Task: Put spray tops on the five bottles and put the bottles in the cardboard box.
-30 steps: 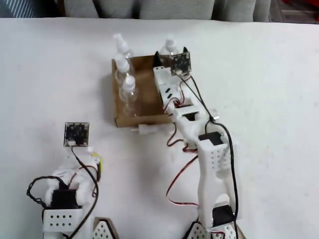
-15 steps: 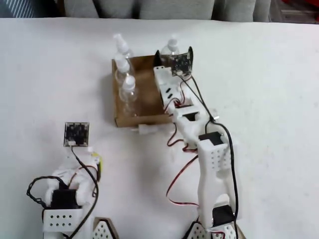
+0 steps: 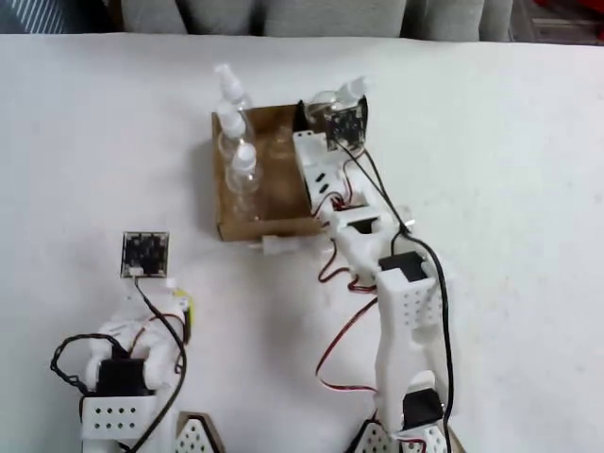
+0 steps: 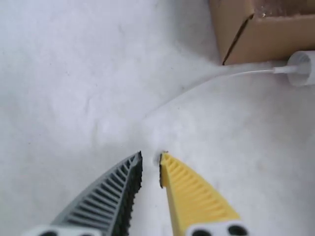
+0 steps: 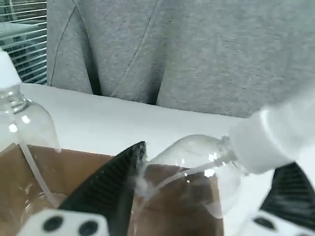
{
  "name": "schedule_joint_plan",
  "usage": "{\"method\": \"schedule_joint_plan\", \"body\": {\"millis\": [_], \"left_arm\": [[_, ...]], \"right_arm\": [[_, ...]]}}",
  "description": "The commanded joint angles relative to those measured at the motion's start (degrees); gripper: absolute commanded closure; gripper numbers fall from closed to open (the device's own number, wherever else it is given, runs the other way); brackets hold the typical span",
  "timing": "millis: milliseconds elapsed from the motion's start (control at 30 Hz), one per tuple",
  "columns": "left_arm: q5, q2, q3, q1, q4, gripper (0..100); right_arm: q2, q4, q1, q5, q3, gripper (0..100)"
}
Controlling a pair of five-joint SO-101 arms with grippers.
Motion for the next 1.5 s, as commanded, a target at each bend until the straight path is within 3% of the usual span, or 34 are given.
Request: {"method": "schedule_joint_plan", "body": {"millis": [0, 400, 567, 833, 1100, 1367, 1467], "left_arm": [[-0.7, -0.6, -0.3, 0.7, -2.1, 92], [-0.7, -0.6, -0.3, 0.7, -2.1, 92], [-0.7, -0.6, -0.3, 0.7, -2.1, 92], [-0.7, -0.6, -0.3, 0.7, -2.1, 92], [-0.7, -0.6, -0.3, 0.7, -2.1, 92], [-0.7, -0.6, -0.3, 0.6, -2.1, 92], [-0.7, -0.6, -0.3, 0.6, -2.1, 92]], "right_arm": [[-4.1, -0.9, -0.5, 4.2, -0.2, 65.5], [-4.1, -0.9, -0.3, 5.2, -0.2, 65.8], [-4.0, -1.2, -0.2, 11.9, 0.0, 65.8], [-4.1, -5.4, 0.0, 12.9, 1.8, 65.8], [-4.2, -10.3, -1.4, 23.6, 5.8, 65.8], [-4.3, -10.0, -1.6, 23.6, 6.2, 66.0], [-4.3, -9.9, -1.7, 23.6, 6.2, 73.8]]}}
